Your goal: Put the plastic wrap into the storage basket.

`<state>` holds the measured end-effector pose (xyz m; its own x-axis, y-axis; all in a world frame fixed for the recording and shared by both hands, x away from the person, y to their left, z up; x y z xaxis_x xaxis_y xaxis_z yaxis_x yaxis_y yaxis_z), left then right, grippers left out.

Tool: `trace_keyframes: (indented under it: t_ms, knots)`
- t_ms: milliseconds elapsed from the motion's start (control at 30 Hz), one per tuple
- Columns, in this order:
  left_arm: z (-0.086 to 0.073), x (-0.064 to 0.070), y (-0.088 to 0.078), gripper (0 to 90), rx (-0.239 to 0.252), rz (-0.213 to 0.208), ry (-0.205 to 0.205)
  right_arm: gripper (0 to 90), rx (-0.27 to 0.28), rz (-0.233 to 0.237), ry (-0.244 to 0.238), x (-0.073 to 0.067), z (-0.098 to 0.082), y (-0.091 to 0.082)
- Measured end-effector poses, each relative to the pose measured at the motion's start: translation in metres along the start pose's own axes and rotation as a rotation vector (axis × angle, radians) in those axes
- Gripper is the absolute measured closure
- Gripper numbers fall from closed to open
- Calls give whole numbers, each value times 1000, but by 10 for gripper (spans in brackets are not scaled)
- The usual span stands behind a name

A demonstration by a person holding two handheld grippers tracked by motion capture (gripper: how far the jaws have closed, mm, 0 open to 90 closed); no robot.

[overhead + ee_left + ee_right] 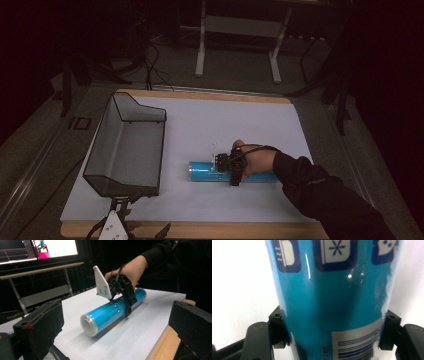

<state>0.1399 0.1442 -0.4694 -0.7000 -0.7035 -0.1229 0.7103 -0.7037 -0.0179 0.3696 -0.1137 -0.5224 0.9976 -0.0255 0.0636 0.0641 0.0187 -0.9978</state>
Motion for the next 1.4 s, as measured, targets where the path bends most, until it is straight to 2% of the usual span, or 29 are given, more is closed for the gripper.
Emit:
trace_keyframes:
  t_ms: [67, 100, 133, 167, 300, 333, 400, 433, 467, 500, 533, 667, 700, 833, 900, 933, 967, 1000, 1100, 1233, 1400]
  knots:
    - [0, 0, 0, 7, 2, -3, 0, 304, 34, 25, 52, 5, 1, -3]
    - [0, 0, 0, 7, 2, -4, 1, 304, 34, 25, 52, 5, 1, -3]
    - [0, 0, 0, 7, 2, -8, 0, 305, 65, 65, 99, 7, 2, -6]
    - [0, 0, 1, 7, 1, -9, 1, 306, 87, 86, 122, 9, 3, -7]
    - [0, 0, 1, 7, 2, -13, 0, 307, 119, 108, 160, 11, 6, -11]
    - [0, 1, 1, 7, 2, -14, -1, 307, 181, 113, 223, 16, 9, -15]
    - [0, 1, 1, 7, 2, -16, -1, 308, 190, 120, 242, 17, 10, -16]
    - [0, 1, 2, 7, 2, -17, -1, 308, 212, 123, 266, 19, 11, -18]
    - [0, 1, 2, 7, 2, -17, -1, 308, 212, 123, 266, 19, 11, -18]
    - [0, 1, 2, 7, 0, -18, 3, 308, 225, 130, 285, 21, 12, -19]
    - [0, 1, 2, 7, 1, -19, 4, 309, 267, 139, 328, 23, 15, -23]
    - [0, 1, 2, 7, 0, -20, 3, 309, 283, 131, 350, 24, 18, -27]
    - [0, 1, 2, 7, -4, -21, 5, 310, 304, 138, 360, 24, 23, -30]
    - [0, 2, 2, 7, 0, -21, 5, 311, 357, 117, 373, 24, 33, -37]
    - [0, 2, 2, 7, 1, -22, 5, 310, 364, 114, 375, 24, 36, -39]
    - [1, 2, 2, 7, 5, -23, -1, 311, 399, 104, 378, 24, 43, -44]
    - [1, 2, 2, 7, 5, -23, -1, 311, 399, 104, 378, 24, 43, -44]
    - [1, 2, 2, 7, 6, -24, 1, 311, 428, 108, 372, 23, 50, -47]
    - [1, 2, 2, 7, 7, -27, 1, 311, 471, 115, 386, 23, 58, -52]
    - [1, 2, 2, 7, 4, -31, 4, 312, 514, 119, 416, 25, 69, -57]
    - [1, 2, 2, 7, 3, -31, 4, 312, 556, 98, 415, 23, 83, -66]
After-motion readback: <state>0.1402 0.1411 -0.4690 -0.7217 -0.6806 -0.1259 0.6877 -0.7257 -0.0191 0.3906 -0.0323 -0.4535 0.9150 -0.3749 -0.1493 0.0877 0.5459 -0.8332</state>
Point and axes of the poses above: each handheld gripper's, and its own axes: y roughly forward along the jaws, z roughly out of its top, x roughly to its right, the point moved 3 cm from there along y, roughly forward along the jaws, and after that the axes turned 5 degrees about x, right-handed, at the moved point
